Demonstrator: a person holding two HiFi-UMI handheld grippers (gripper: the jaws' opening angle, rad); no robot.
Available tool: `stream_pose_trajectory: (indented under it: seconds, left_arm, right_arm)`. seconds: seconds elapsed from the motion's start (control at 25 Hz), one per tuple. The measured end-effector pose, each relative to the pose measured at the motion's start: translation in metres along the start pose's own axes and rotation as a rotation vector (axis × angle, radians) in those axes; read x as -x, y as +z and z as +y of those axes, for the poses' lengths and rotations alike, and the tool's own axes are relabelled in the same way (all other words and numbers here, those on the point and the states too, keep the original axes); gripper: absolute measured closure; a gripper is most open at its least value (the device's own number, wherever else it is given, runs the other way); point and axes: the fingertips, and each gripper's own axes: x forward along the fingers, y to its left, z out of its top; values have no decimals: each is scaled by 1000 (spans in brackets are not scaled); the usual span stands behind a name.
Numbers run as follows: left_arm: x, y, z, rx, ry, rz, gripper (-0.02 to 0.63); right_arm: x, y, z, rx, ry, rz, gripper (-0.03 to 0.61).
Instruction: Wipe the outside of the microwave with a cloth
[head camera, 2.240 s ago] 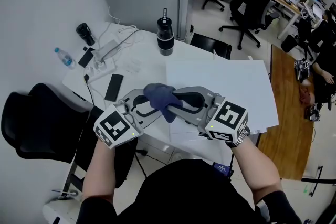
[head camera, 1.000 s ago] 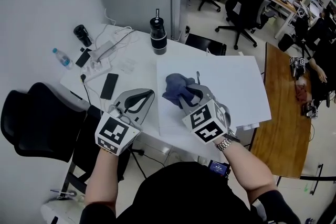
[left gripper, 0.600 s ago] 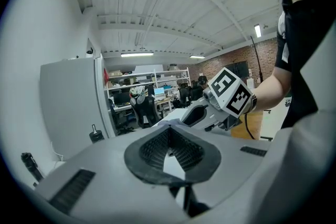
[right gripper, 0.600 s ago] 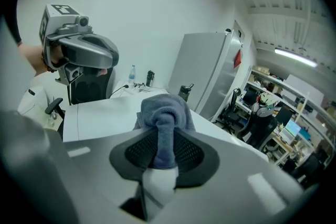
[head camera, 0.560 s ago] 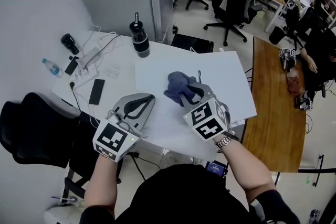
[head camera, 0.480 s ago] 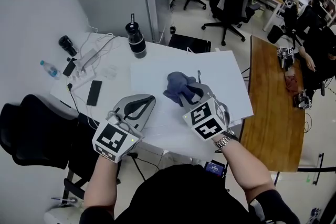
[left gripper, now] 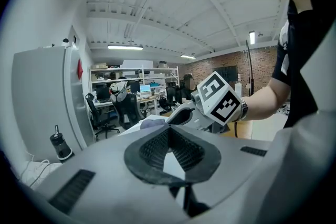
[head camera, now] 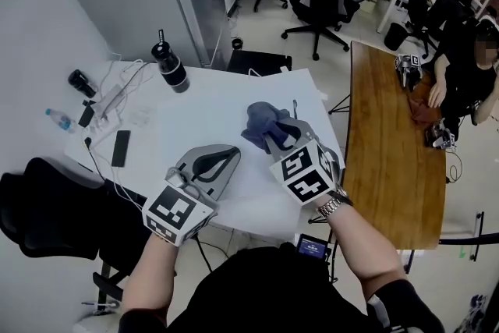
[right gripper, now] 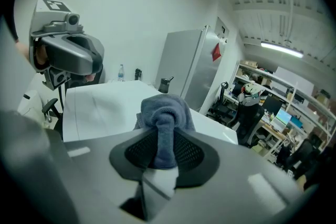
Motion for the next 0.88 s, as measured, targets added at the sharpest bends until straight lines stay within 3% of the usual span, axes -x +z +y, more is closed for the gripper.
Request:
stream_pose_trajectory:
  seconds: [0.32,0.88]
  left_arm:
    - [-49,19,-37,-32,-38,3,608]
    - [-117,39,-63,36,11,19,607]
  right_arm:
    - [28,-35,-47,-38,-34,-1,486]
    - [60,-81,-118,-173,-65,-100,486]
